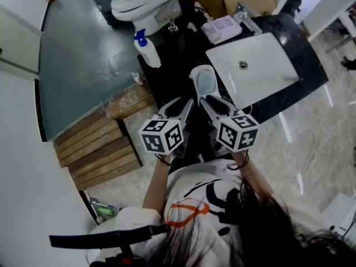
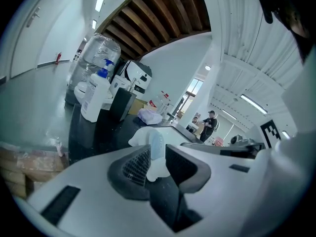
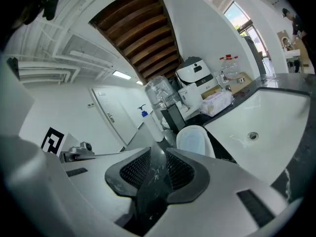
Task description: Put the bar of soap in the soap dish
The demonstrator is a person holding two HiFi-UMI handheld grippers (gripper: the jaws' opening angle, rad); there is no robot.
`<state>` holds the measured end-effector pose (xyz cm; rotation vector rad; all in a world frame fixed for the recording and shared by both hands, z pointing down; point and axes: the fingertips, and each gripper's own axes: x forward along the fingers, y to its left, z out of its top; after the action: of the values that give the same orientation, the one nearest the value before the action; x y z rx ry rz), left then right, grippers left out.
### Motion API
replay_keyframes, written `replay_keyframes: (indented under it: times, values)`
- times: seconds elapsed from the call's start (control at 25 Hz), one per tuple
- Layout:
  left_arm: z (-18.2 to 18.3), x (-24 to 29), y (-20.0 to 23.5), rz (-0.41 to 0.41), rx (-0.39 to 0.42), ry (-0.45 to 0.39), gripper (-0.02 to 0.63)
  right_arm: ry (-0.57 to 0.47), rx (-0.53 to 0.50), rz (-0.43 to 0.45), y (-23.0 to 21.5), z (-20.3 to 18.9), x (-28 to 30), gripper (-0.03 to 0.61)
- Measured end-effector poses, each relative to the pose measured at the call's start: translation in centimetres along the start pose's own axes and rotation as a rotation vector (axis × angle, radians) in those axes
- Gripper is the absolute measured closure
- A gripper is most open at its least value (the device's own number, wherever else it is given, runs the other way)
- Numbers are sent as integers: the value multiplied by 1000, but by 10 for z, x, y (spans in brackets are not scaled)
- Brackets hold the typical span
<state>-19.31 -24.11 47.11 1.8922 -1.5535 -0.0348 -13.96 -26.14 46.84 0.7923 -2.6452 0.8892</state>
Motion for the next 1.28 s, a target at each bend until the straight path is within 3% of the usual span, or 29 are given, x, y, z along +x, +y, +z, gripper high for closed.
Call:
replay_keyframes:
  times: [0.6,0.72,1.28]
  values:
    - [-64,-79,15,-7,-40,41,546,-11,44,-40,57,-77,-33,476]
    - [-71,-90,13,-11,-74,27,598,-29,51,-54,62,-81,-44,476]
    - [-77,-97,-36,-49,-61,-28,598,-56,-1,-52,61,-83,-94,476]
